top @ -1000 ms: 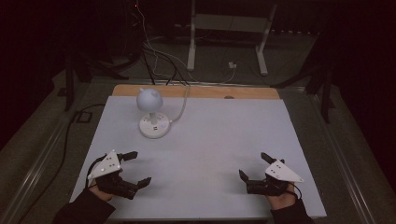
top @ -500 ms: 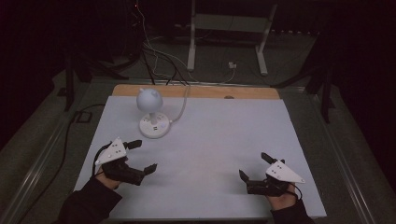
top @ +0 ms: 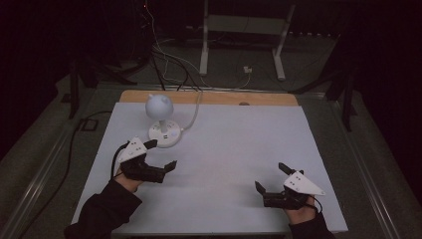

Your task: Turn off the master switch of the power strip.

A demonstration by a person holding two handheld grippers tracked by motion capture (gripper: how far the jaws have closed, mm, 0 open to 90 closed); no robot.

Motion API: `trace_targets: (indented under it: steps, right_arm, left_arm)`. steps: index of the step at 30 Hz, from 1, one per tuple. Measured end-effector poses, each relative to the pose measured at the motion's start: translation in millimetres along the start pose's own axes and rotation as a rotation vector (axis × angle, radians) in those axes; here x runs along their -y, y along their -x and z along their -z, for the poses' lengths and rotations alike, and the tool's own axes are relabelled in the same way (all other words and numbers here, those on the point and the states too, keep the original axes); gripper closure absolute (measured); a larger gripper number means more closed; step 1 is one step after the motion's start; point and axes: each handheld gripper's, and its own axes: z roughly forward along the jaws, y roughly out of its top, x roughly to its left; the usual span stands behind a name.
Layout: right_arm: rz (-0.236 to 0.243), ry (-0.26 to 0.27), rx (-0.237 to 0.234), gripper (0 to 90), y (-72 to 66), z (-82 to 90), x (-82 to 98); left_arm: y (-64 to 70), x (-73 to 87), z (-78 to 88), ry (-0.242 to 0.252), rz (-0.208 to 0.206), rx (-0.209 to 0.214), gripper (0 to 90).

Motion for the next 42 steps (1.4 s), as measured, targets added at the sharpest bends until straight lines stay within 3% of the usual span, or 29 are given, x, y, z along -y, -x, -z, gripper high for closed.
trace_targets:
  steps: [7,8,12,16,17,20,22,24,25,27,35,42]
  right_arm:
    - [0.000,0.000,-0.001,0.0,0.1,-0.1,0.1]
    - [0.000,-0.002,-0.002,0.0,-0.1,0.0,0.2]
    - [-0.001,0.000,-0.004,0.0,0.2,-0.3,0.1]
    - [-0.006,0.003,-0.007,0.0,0.6,0.5,0.0]
    - [-0.007,0.003,-0.007,0.0,1.2,0.5,0.0]
    - [-0.010,0.003,-0.007,0.0,1.4,0.8,0.3]
    - [-0.006,0.006,-0.007,0.0,1.1,1.3,-0.1]
    - [-0.010,0.006,-0.008,0.0,1.2,1.4,-0.1]
    - [-0.011,0.006,-0.009,0.0,1.2,1.4,0.0]
    - [-0.010,0.005,-0.009,0.0,1.2,1.4,0.1]
    - [-0.011,0.011,-0.013,0.0,1.3,2.0,-0.3]
    - [-0.016,0.013,-0.017,0.0,1.7,2.4,-0.5]
  left_arm:
    - [-0.2,-2.1,-11.5,0.000,0.007,-0.068,0.4]
    - [-1.0,-3.5,-14.1,0.000,0.014,-0.100,0.4]
    - [-2.2,-4.7,-18.6,0.005,0.025,-0.129,0.4]
    - [-3.0,-7.9,-24.7,0.009,0.047,-0.114,0.4]
    - [-3.5,-9.4,-28.4,0.018,0.075,-0.128,0.4]
    - [-3.8,-11.1,-33.7,0.005,0.091,-0.168,0.4]
    - [-3.6,-12.2,-41.2,-0.007,0.089,-0.230,0.4]
    - [-3.9,-12.5,-43.7,-0.013,0.090,-0.237,0.4]
    - [-3.2,-13.4,-48.6,-0.027,0.096,-0.264,0.4]
    - [-2.6,-13.8,-51.8,-0.029,0.103,-0.265,0.4]
    - [2.8,-17.7,-67.1,-0.042,0.085,-0.394,1.6]
    - [0.5,-15.8,-77.4,-0.051,0.113,-0.431,5.9]
